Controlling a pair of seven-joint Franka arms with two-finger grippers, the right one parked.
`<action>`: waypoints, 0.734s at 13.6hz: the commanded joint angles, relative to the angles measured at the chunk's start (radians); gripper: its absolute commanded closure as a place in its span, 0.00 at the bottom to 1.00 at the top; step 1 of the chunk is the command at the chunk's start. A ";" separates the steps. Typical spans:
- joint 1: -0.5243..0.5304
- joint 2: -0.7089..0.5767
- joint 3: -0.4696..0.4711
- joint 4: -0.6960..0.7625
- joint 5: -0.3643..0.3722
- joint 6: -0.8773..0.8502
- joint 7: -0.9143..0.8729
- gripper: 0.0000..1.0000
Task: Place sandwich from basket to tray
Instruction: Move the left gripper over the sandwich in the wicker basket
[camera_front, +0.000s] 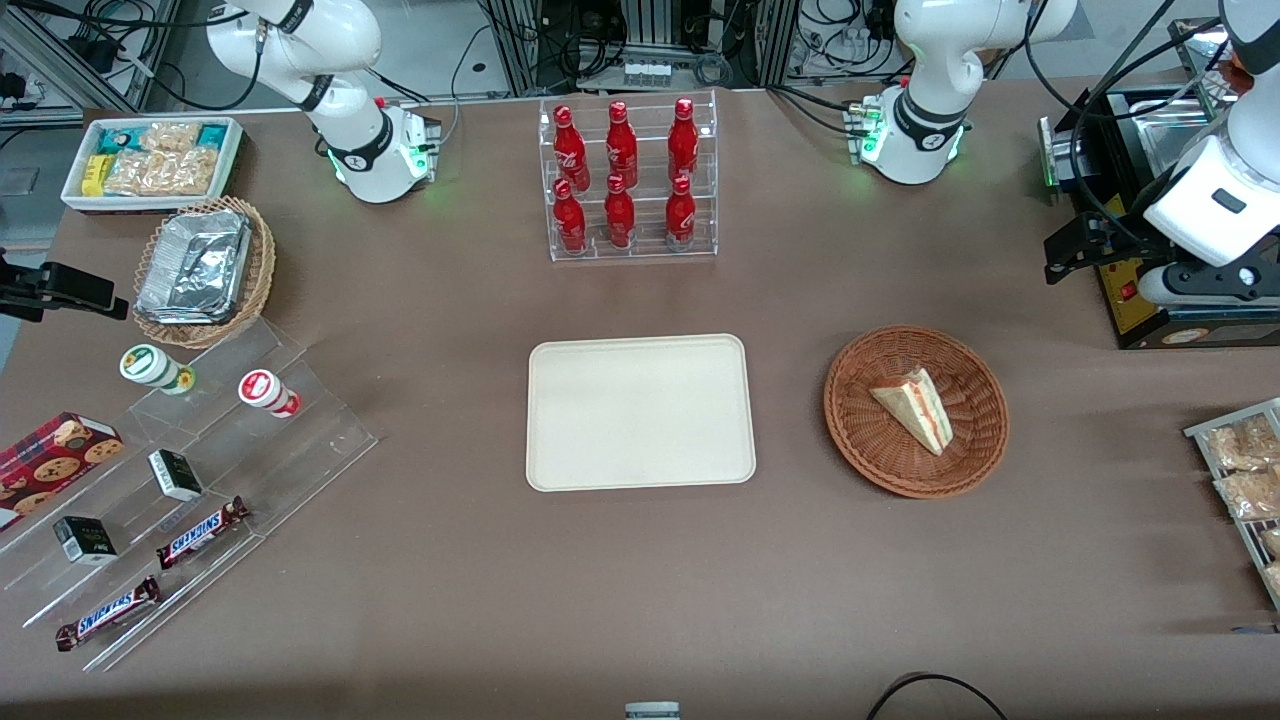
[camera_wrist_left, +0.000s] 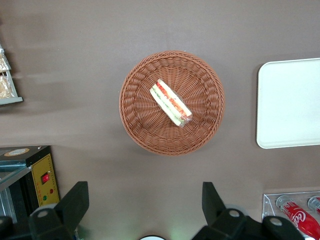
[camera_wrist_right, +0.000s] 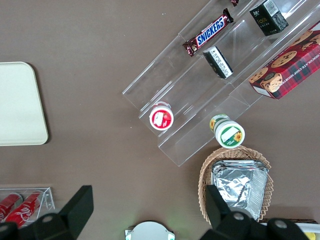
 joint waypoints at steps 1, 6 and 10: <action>-0.004 0.002 -0.001 -0.002 0.017 -0.025 -0.001 0.00; -0.015 0.064 -0.005 -0.176 0.015 0.160 -0.010 0.00; -0.021 0.044 -0.010 -0.453 0.017 0.490 -0.014 0.00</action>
